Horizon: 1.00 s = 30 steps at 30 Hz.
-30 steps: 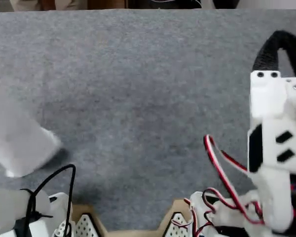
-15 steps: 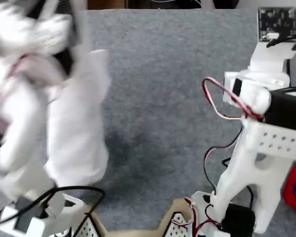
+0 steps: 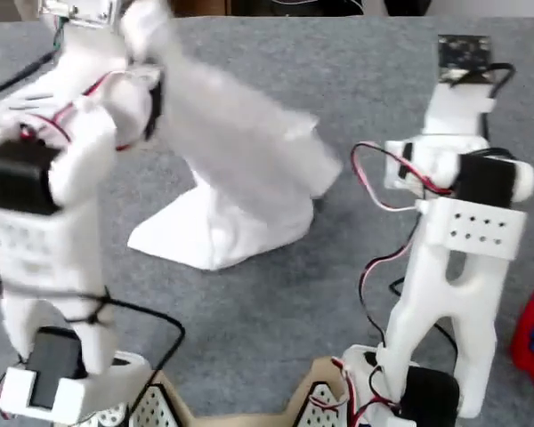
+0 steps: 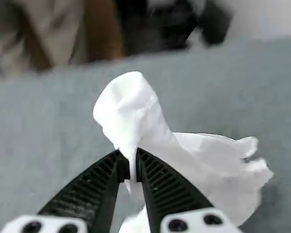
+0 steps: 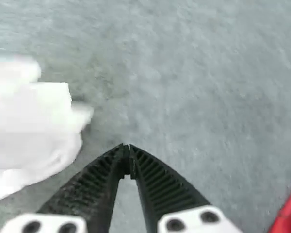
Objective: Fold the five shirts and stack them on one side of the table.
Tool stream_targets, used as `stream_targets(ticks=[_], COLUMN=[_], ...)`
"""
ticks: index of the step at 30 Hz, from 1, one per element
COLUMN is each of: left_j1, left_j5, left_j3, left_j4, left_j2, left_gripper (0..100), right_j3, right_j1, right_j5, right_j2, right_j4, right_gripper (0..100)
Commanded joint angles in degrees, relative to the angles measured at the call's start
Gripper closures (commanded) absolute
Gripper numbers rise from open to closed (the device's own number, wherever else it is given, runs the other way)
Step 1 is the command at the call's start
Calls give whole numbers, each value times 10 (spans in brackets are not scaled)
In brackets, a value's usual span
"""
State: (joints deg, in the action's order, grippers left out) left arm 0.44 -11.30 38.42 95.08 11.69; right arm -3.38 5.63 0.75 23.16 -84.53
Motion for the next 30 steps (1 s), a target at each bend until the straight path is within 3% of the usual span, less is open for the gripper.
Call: stream_targets(ticks=[1,4,8,13,20,25,30], left_j1=[-121,-170,-179,-195,-224,-255,-298], left_j5=[-7,-64,-141,-154,-154,-154,-153], left_j3=[-120,-252,-407,-559,-634,-643,-636], left_j4=[24,23,4,-88,-147,-164,-183], left_j2=[2,2,2,7,7,7,7], left_gripper=[981,981,981,981,981,981,981], right_j3=[-27,-74,-119,-121,-78,-29,-2], right_j1=[-64,-124,-187,-245,-294,-351,-320], right_j5=[4,11,59,100,113,126,126], right_j2=[6,5,-36,-130,-196,-201,-216], right_j4=[64,141,216,240,251,199,222], right_gripper=[989,989,975,836,836,851,850])
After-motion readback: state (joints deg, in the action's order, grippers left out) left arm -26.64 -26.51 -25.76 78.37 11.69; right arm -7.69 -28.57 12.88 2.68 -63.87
